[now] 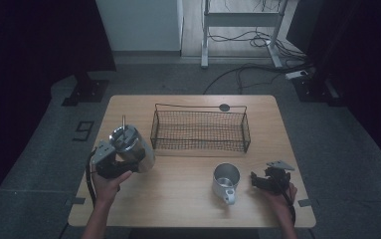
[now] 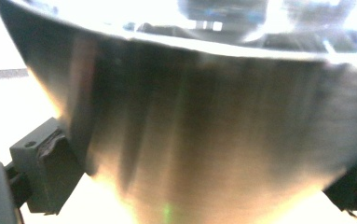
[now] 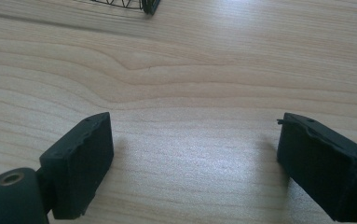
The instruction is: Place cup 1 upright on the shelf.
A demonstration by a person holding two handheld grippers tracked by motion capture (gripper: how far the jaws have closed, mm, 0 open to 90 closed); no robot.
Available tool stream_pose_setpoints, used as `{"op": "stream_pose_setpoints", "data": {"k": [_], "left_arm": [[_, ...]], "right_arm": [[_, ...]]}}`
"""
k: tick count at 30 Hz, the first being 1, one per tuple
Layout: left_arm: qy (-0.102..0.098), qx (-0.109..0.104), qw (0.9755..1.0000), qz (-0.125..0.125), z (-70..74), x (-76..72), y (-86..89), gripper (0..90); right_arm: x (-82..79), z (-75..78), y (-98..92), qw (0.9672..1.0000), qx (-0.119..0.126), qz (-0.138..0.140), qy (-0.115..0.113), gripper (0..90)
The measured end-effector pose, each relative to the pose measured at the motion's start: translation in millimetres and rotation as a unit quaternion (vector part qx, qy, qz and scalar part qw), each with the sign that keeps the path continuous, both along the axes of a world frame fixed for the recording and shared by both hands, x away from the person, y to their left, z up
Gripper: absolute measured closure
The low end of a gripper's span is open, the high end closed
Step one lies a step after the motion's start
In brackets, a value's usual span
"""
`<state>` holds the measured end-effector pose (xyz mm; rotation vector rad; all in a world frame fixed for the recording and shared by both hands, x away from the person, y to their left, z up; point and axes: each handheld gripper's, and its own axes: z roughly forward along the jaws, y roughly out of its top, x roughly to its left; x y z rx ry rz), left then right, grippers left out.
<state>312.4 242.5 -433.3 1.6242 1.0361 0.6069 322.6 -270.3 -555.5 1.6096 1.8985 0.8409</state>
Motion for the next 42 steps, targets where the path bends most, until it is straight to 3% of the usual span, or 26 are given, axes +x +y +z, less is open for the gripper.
{"op": "stream_pose_setpoints", "data": {"k": [11, 31, 42], "left_arm": [[-0.012, -0.004, 0.9998, -0.014, 10.1, 8.1, -8.0, 4.0], [-0.009, -0.016, 0.9997, -0.019, 17.9, 28.3, -18.9, 4.0], [-0.010, -0.010, 0.9997, -0.018, 20.2, 40.3, -23.1, 4.0]], "right_arm": [[0.0, 0.0, 0.1, 1.0000, 0.000, -0.001, 0.000, 10.5], [0.0, 0.0, 0.1, 1.0000, 0.001, -0.002, -0.001, 10.8], [-0.1, 0.0, 0.0, 1.0000, 0.002, -0.003, -0.001, 11.2]]}}
